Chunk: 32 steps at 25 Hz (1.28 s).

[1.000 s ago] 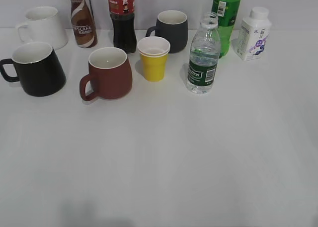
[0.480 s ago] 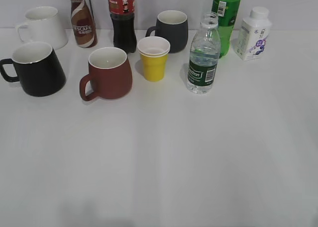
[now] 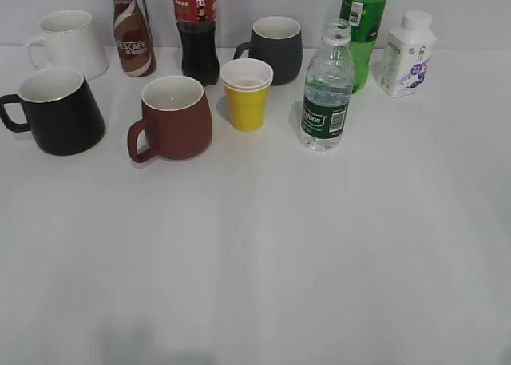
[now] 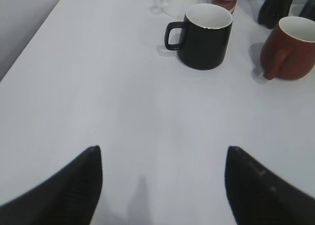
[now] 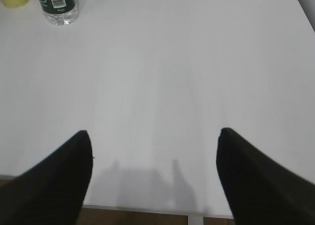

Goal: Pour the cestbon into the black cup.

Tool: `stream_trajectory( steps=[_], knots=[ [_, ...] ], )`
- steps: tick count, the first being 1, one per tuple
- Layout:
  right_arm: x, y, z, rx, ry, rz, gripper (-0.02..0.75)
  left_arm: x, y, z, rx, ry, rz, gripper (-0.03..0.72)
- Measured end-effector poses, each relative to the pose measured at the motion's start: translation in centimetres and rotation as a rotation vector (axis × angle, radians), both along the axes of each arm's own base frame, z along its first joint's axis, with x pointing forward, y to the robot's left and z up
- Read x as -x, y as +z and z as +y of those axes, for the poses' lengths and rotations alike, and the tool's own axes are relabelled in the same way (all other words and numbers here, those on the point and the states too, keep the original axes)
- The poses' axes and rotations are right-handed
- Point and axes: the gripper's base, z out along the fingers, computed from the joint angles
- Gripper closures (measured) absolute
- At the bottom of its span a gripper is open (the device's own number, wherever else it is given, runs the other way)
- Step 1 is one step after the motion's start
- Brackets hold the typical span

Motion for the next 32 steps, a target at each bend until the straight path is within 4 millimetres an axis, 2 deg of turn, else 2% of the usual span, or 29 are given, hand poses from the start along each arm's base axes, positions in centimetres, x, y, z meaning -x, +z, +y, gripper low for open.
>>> stream_trajectory(
  steps=[3, 6, 11, 13, 15, 19, 22, 25, 28, 32],
  knots=[
    [0.0, 0.0, 0.0, 0.0, 0.0, 0.0, 0.148, -0.4, 0.1, 0.1, -0.017, 0.01, 0.013, 0.114],
    [0.0, 0.0, 0.0, 0.0, 0.0, 0.0, 0.148, -1.7, 1.6, 0.0, -0.028, 0.002, -0.07, 0.148],
    [0.0, 0.0, 0.0, 0.0, 0.0, 0.0, 0.148, -5.5, 6.3, -0.8, -0.063, -0.058, -0.482, 0.207],
    [0.0, 0.0, 0.0, 0.0, 0.0, 0.0, 0.148, -7.3, 7.5, -1.3, -0.067, -0.085, -0.572, 0.214],
    [0.0, 0.0, 0.0, 0.0, 0.0, 0.0, 0.148, -9.5, 7.8, -1.6, -0.068, -0.106, -0.59, 0.216],
    [0.0, 0.0, 0.0, 0.0, 0.0, 0.0, 0.148, -15.1, 6.0, -2.3, -0.089, -0.137, -0.458, 0.216],
    [0.0, 0.0, 0.0, 0.0, 0.0, 0.0, 0.149, -20.1, 3.6, -2.5, -0.092, -0.148, -0.402, 0.216],
    [0.0, 0.0, 0.0, 0.0, 0.0, 0.0, 0.149, -23.9, 0.9, -1.4, -0.067, -0.105, -0.383, 0.216],
    [0.0, 0.0, 0.0, 0.0, 0.0, 0.0, 0.149, -26.4, -2.1, 0.4, -0.04, -0.032, -0.324, 0.216],
    [0.0, 0.0, 0.0, 0.0, 0.0, 0.0, 0.149, -28.0, -5.6, 1.5, -0.013, 0.009, -0.237, 0.216]
  ],
)
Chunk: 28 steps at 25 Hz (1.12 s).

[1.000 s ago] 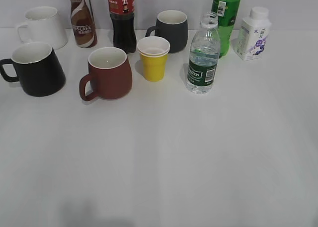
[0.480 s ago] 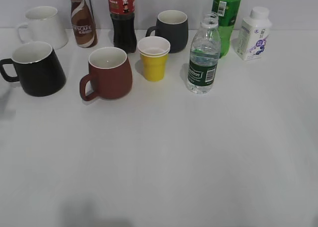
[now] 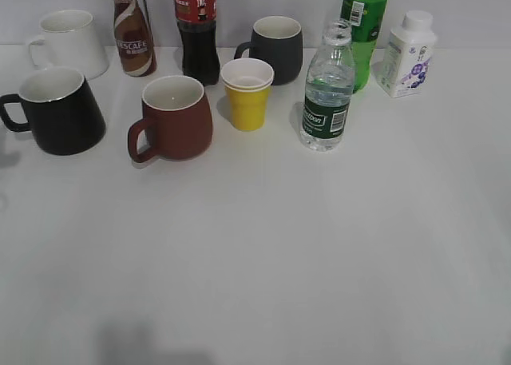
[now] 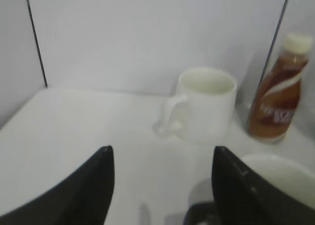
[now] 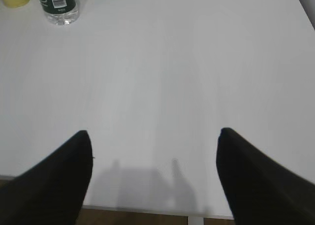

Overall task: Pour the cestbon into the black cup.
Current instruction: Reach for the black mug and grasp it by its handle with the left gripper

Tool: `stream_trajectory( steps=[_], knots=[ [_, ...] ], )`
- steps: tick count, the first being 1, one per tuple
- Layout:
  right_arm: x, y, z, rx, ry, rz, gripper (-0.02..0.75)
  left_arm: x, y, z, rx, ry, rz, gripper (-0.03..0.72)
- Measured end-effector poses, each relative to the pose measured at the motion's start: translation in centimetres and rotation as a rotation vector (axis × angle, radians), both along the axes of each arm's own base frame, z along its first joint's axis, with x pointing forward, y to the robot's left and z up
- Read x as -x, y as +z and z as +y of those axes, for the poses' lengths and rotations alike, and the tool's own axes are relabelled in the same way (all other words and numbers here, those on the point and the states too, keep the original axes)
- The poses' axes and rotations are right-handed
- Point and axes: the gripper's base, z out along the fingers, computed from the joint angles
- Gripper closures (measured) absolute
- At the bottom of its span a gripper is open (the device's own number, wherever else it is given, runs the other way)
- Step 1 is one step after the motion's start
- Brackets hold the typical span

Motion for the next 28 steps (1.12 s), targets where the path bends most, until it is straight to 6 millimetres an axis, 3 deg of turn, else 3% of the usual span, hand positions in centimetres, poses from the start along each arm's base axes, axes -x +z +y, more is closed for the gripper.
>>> stream_trajectory(
  steps=[8, 15, 20, 24, 28],
  knots=[
    [0.0, 0.0, 0.0, 0.0, 0.0, 0.0, 0.149, 1.5, -4.7, -0.5, 0.03, -0.03, 0.004, 0.216],
    [0.0, 0.0, 0.0, 0.0, 0.0, 0.0, 0.149, 0.3, -7.4, -0.6, 0.061, -0.055, -0.102, 0.223],
    [0.0, 0.0, 0.0, 0.0, 0.0, 0.0, 0.149, 0.1, -10.2, -0.6, 0.077, -0.052, -0.022, 0.223],
    [0.0, 0.0, 0.0, 0.0, 0.0, 0.0, 0.149, 0.1, -11.0, -0.6, 0.047, -0.058, 0.005, 0.223],
    [0.0, 0.0, 0.0, 0.0, 0.0, 0.0, 0.149, -0.7, -10.5, -0.5, 0.034, -0.06, -0.027, 0.223]
  ],
)
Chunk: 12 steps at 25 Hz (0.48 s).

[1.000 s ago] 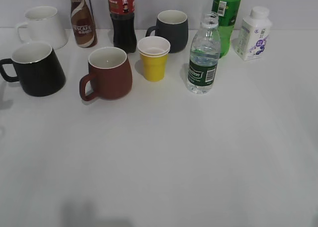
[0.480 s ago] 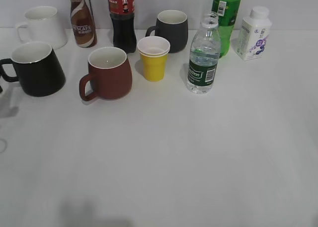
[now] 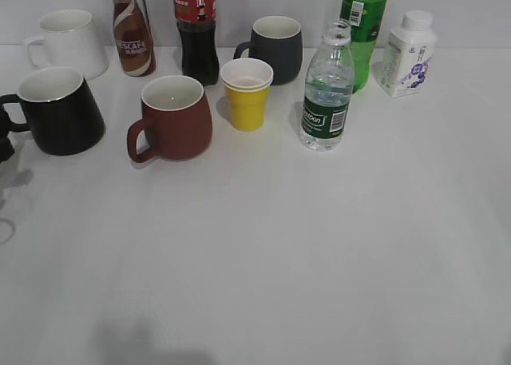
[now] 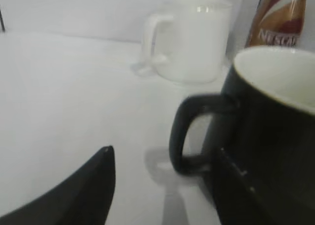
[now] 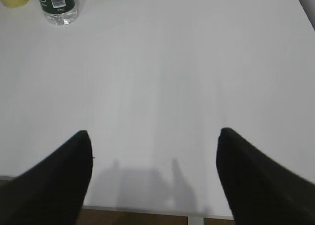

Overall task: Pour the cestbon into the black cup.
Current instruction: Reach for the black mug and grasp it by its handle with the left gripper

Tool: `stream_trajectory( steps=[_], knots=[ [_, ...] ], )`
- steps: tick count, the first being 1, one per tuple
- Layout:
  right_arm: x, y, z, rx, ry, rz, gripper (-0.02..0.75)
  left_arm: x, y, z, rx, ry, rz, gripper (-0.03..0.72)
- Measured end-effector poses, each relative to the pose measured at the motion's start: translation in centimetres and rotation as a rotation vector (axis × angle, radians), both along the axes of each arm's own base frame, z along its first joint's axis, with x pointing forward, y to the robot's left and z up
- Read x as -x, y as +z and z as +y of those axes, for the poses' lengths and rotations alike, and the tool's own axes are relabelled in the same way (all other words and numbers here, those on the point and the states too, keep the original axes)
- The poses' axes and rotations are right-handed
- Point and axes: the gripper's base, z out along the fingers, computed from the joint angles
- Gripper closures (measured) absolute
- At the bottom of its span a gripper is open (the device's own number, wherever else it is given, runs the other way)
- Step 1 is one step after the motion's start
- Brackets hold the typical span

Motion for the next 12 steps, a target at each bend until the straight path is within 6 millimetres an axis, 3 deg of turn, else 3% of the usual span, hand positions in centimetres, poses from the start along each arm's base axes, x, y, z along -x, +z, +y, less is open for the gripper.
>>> stream_trajectory(
  steps=[6, 12],
  knots=[
    [0.0, 0.0, 0.0, 0.0, 0.0, 0.0, 0.149, -1.4, 0.5, 0.2, -0.008, -0.001, -0.043, 0.251],
    [0.0, 0.0, 0.0, 0.0, 0.0, 0.0, 0.149, -2.1, -0.3, -0.1, -0.013, -0.036, -0.032, 0.274]
  ],
)
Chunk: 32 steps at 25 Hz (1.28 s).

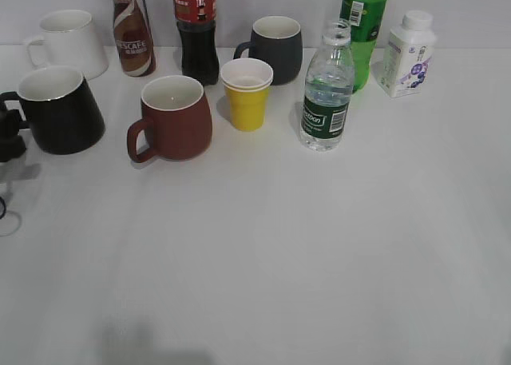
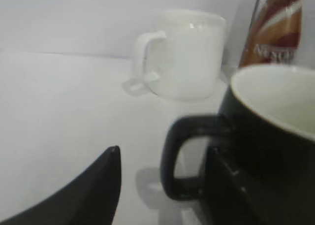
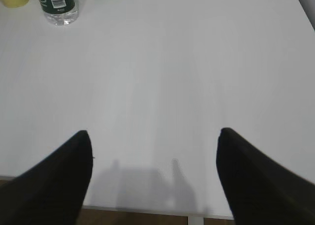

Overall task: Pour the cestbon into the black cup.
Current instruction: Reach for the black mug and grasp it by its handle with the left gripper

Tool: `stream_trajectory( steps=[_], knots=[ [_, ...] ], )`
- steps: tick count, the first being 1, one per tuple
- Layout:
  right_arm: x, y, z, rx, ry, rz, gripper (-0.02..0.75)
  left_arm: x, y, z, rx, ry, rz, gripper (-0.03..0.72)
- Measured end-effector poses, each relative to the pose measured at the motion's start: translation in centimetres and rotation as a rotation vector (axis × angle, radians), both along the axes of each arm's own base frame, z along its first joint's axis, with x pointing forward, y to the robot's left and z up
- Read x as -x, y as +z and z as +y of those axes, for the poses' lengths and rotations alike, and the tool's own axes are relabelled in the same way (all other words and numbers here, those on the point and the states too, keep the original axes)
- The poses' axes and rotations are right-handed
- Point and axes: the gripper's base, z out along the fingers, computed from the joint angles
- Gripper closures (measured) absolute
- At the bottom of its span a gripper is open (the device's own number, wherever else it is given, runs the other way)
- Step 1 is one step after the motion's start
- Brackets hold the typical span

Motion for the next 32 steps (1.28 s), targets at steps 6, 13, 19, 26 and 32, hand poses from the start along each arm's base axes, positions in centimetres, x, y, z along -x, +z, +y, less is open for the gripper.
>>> stream_trajectory(
  steps=[6, 13, 19, 26, 32],
  knots=[
    [0.0, 0.0, 0.0, 0.0, 0.0, 0.0, 0.149, -0.1, -0.7, 0.0, 0.001, -0.004, 0.023, 0.278],
    [0.0, 0.0, 0.0, 0.0, 0.0, 0.0, 0.149, -1.4, -0.8, 0.1, -0.001, -0.004, 0.003, 0.295],
    [0.0, 0.0, 0.0, 0.0, 0.0, 0.0, 0.149, -3.7, -1.2, 0.2, -0.012, -0.03, -0.031, 0.344],
    [0.0, 0.0, 0.0, 0.0, 0.004, 0.0, 0.149, -4.5, -1.3, -0.6, -0.051, -0.135, -0.043, 0.636],
    [-3.1, 2.1, 1.5, 0.048, 0.166, -0.07, 0.149, -3.0, 1.0, -0.5, -0.074, -0.124, -0.05, 0.645]
  ],
)
